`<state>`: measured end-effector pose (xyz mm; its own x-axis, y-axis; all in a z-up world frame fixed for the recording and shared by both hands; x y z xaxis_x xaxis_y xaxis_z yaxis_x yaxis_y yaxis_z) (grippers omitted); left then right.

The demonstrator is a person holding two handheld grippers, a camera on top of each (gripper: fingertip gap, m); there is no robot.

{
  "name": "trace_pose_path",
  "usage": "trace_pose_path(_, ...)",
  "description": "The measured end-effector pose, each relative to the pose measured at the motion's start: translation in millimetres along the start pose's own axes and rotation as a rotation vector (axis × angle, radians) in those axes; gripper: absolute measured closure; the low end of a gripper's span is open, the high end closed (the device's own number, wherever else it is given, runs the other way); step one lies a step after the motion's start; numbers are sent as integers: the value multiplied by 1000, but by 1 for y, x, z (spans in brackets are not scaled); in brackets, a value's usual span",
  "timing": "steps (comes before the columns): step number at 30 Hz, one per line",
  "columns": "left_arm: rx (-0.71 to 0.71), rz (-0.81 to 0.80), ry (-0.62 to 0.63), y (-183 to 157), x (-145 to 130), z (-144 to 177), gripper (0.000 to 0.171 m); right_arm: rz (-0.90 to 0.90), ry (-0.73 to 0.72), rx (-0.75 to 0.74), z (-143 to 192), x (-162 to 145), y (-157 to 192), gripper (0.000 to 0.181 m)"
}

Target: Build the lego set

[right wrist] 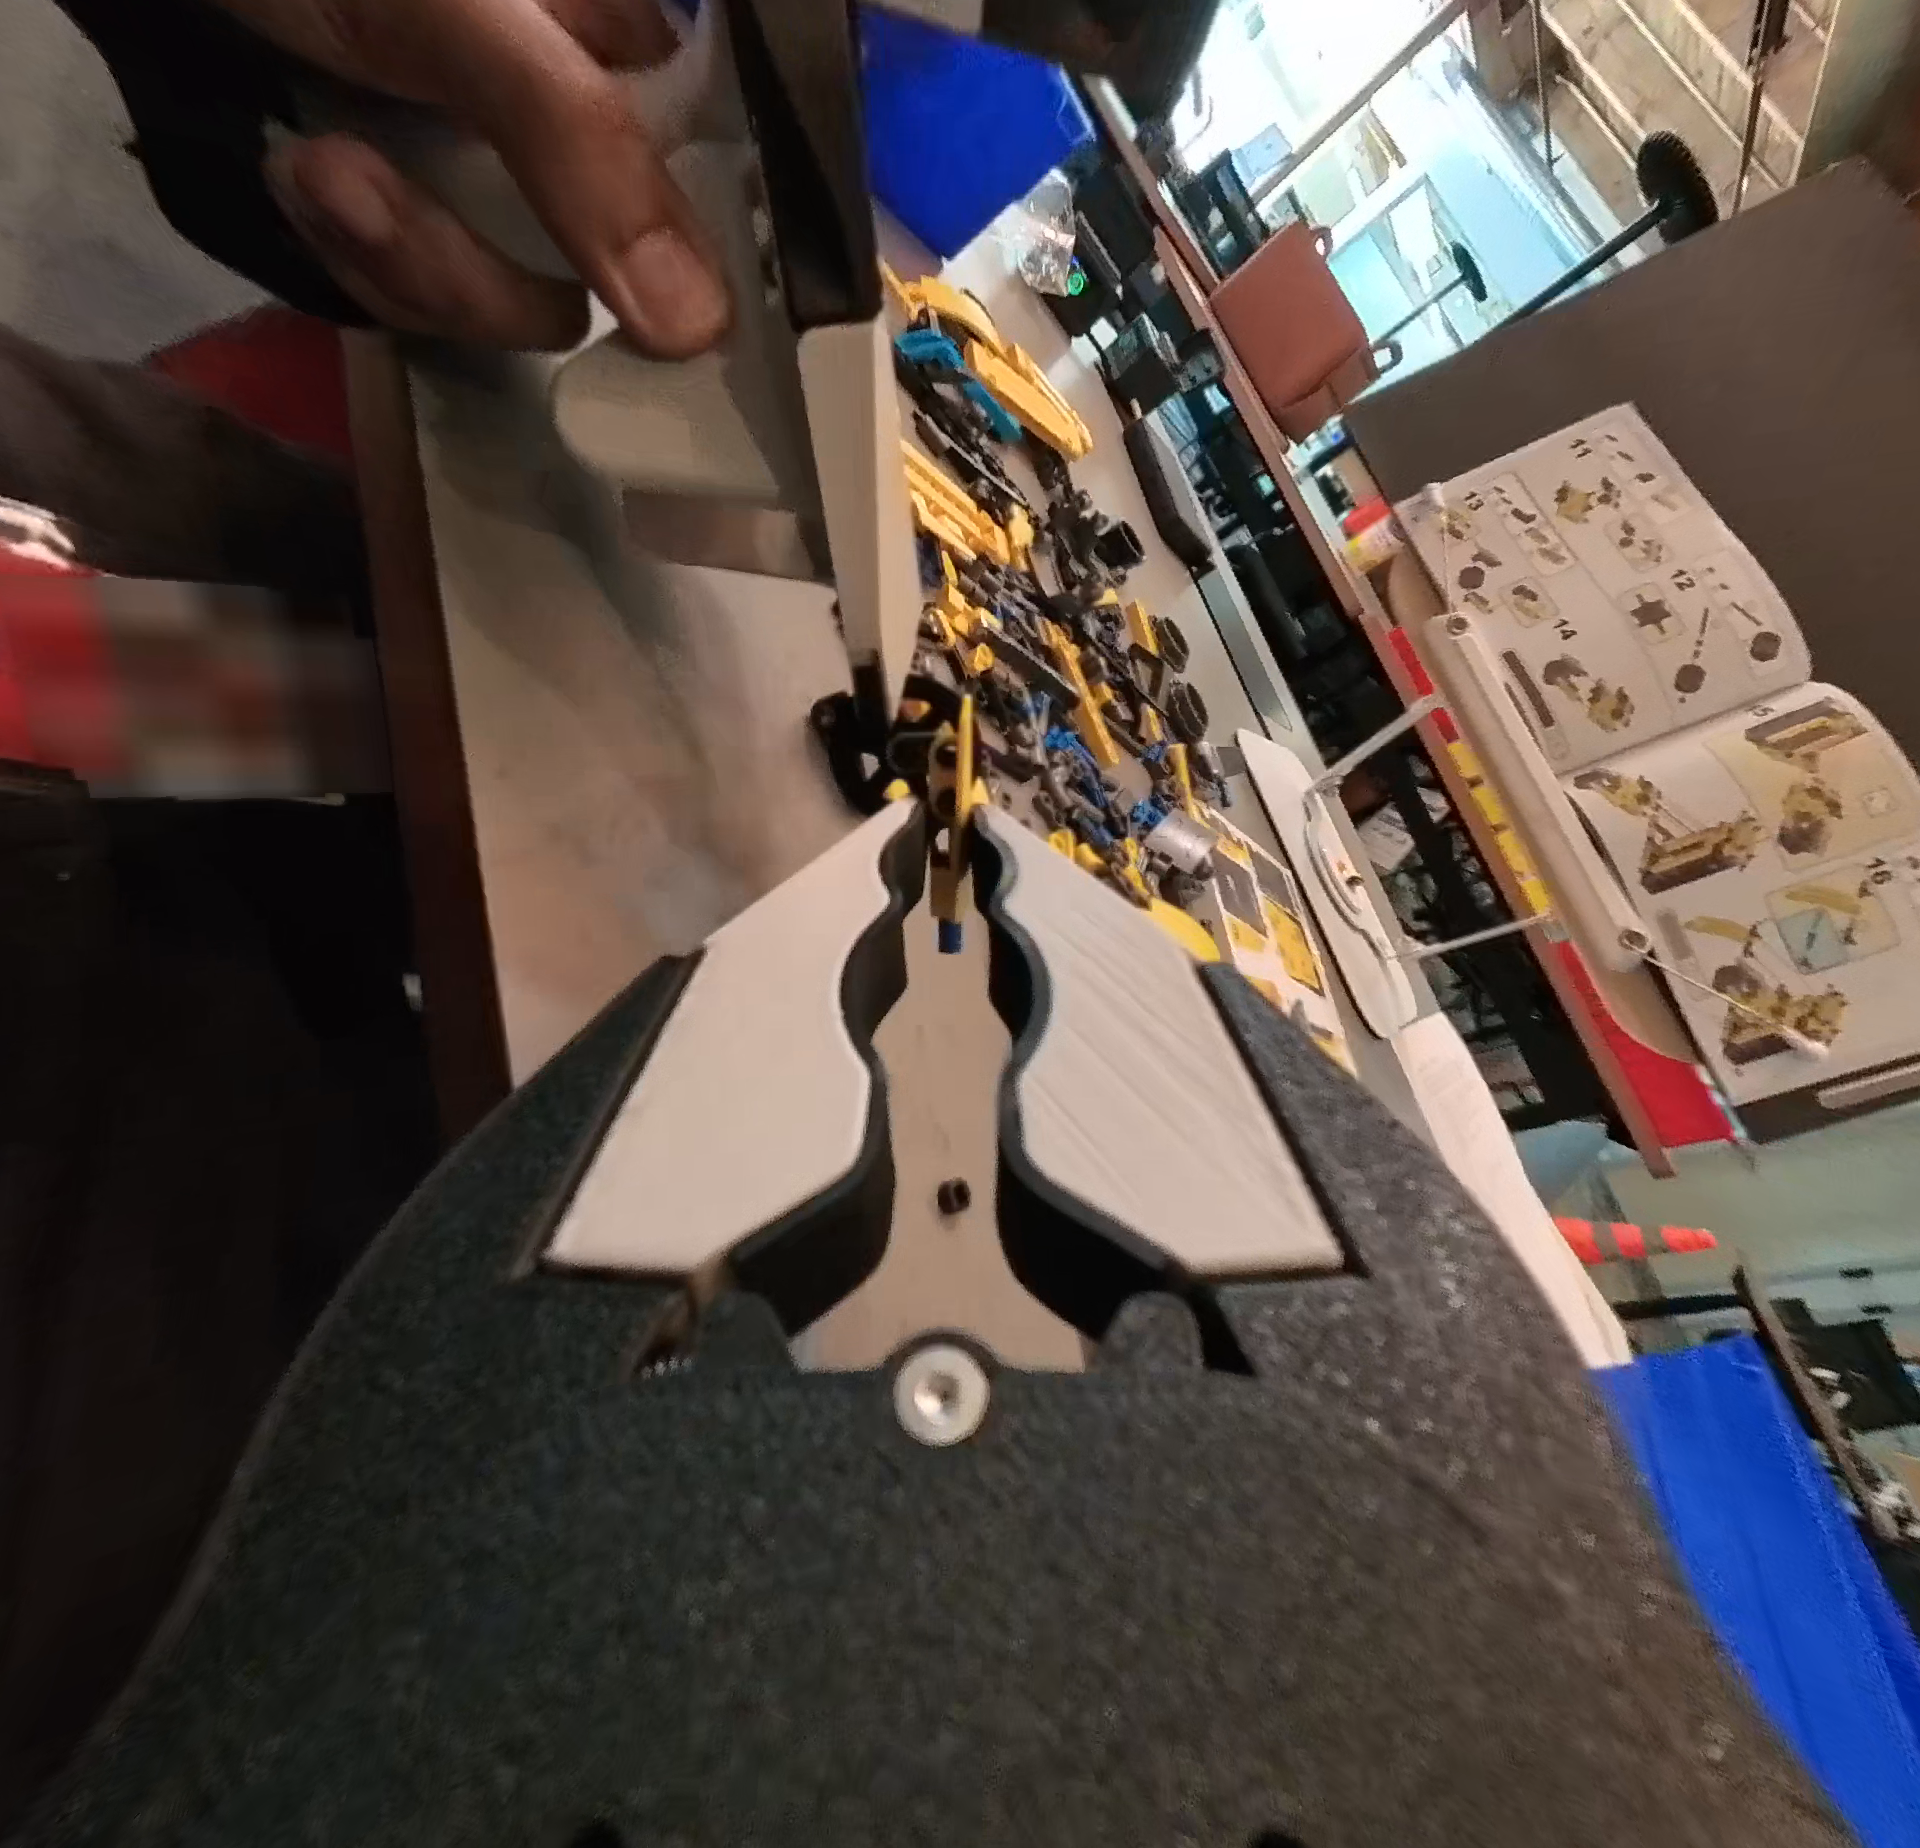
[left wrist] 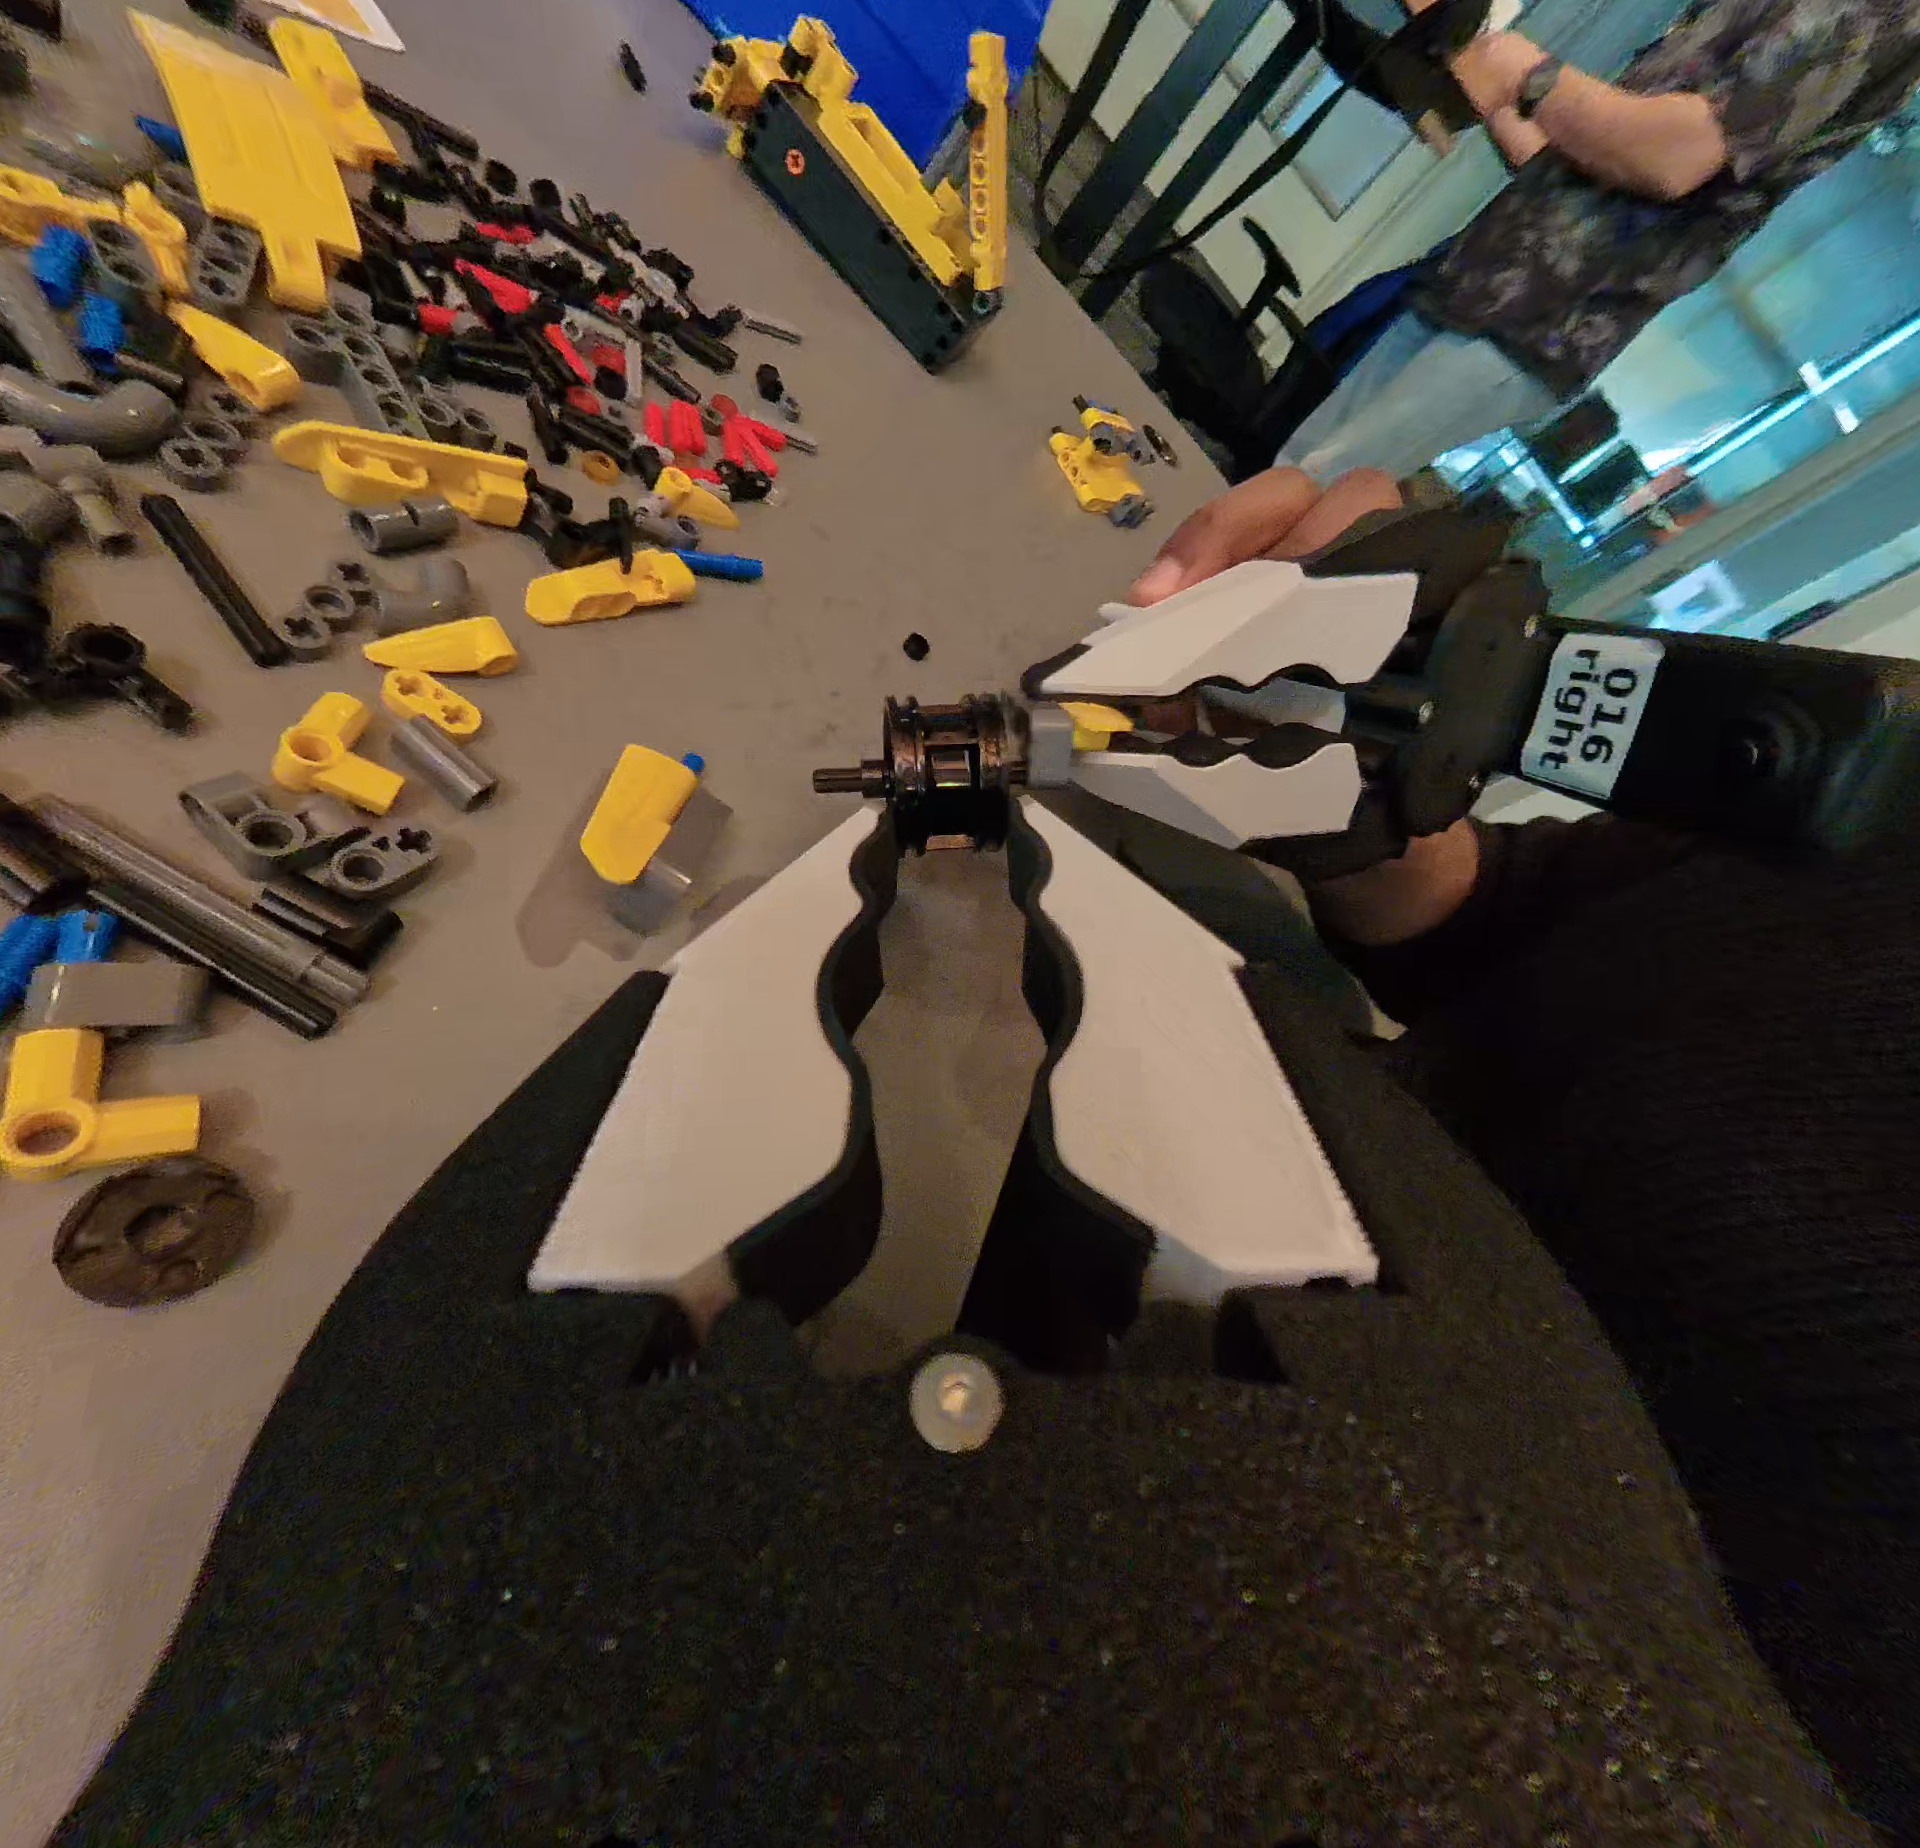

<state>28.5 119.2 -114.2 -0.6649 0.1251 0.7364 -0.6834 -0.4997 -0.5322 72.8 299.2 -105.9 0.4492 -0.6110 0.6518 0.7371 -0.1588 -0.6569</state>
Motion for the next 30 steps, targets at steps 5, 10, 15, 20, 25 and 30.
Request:
trace_pose_path(5,26,-34,-18,-3,0,0,151,48,69,-40,-4,3,4,176)
trace_pose_path(10,36,-48,-51,-3,0,2,150,27,93,-67,-6,7,2,176)
trace_pose_path(15,15,-78,-50,-6,-1,2,134,57,133,-103,-10,6,7,175)
trace_pose_path(20,92,-115,-85,-8,-1,3,149,69,129,-120,-10,7,9,176)
trace_pose_path(25,77,-132,-109,-10,-1,4,150,23,98,-106,-6,8,5,175)
trace_pose_path(30,67,-130,-146,-10,0,7,151,-10,36,-80,-2,9,2,165)
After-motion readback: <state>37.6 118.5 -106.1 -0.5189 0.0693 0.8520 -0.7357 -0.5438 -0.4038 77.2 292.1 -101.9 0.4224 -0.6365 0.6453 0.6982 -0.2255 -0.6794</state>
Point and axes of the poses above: each gripper's, where its closed fingertips meet, z back along the fingers, x out of its top, y = z × x across the jaws, the point moved 10 cm from there along z, back along the fingers, and after that the axes turned 11 degrees about x, right-handed, at the moved point
